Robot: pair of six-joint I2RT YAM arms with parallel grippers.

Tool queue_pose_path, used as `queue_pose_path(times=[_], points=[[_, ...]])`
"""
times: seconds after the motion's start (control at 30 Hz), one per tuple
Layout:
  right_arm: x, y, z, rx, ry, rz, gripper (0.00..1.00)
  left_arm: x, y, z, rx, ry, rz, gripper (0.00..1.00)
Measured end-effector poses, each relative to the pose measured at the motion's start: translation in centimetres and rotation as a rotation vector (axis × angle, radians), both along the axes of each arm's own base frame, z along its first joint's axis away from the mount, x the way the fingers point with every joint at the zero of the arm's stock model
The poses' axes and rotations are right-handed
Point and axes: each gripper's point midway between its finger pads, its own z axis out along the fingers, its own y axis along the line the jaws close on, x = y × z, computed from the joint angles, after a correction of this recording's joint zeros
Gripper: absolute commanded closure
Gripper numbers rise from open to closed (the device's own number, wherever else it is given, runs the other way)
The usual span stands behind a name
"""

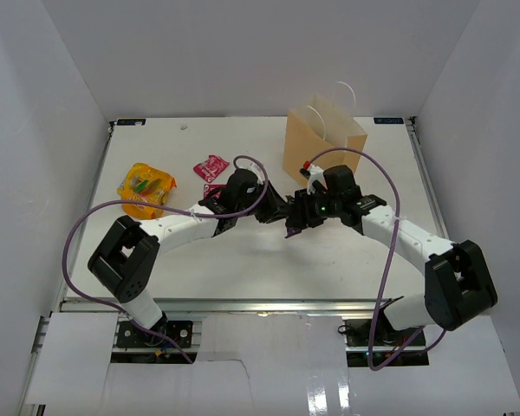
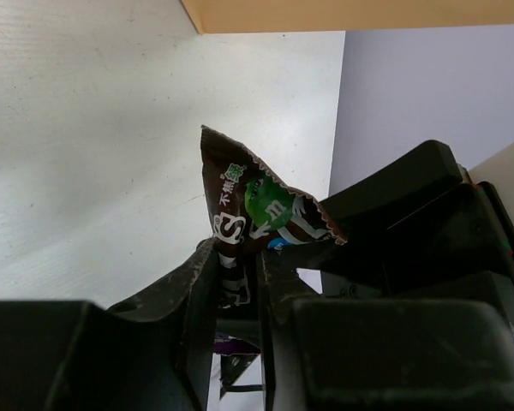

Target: Place the snacks into the paper bag

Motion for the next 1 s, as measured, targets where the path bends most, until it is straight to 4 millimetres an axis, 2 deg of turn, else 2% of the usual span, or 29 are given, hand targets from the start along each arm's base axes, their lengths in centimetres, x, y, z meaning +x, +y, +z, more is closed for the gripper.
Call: queue_pose_path(times=[0.07, 0.17, 0.2, 0.33, 0.47, 0.57, 0.6, 0.73, 0.83, 0.93, 1.0], points=[[0.0, 0.0, 0.0, 0.0, 0.0, 0.0, 0.66, 0.1, 0.0, 0.0, -0.002, 0.001, 0.002, 0.62], [0.0, -0.1, 0.2, -0.003, -0.01, 0.002, 0.73, 0.2, 0.1, 0.1, -0.007, 0.001, 0.005, 0.46], [0.0, -0.1, 0.2, -0.004, -0.015, 0.003, 0.73, 0.3, 0.1, 0.2, -0.009, 0.001, 0.006, 0.35], [0.3, -0.4, 0.8, -0.006, -0.046, 0.007, 0.78, 0.7, 0.7, 0.2, -0.009, 0.002, 0.01, 0.18], [0.6, -0.2, 1.9, -0.007, -0.093, 0.045, 0.8, 1.3, 1.6, 1.6, -0.015, -0.04, 0.021, 0.12], [0.8, 0.1, 3.5, -0.009, -0.155, 0.108, 0.81, 1.9, 2.9, 3.5, -0.011, -0.108, 0.043, 0.1], [1.0, 0.3, 4.3, -0.005, -0.185, 0.131, 0.82, 2.3, 3.6, 4.8, -0.016, -0.143, 0.063, 0.1], [1.5, 0.7, 8.6, 0.013, -0.346, 0.237, 0.82, 3.5, 6.9, 8.7, 0.01, -0.284, 0.146, 0.06], [2.6, 0.5, 13.5, 0.027, -0.518, 0.274, 0.83, 3.8, 9.6, 10.8, 0.047, -0.373, 0.205, 0.03], [4.3, -0.4, 19.5, 0.034, -0.695, 0.25, 0.84, 3.5, 11.9, 11.2, 0.103, -0.424, 0.245, 0.02], [5.7, -1.4, 23.5, 0.032, -0.8, 0.206, 0.84, 3.0, 13.4, 10.2, 0.15, -0.427, 0.262, 0.02]])
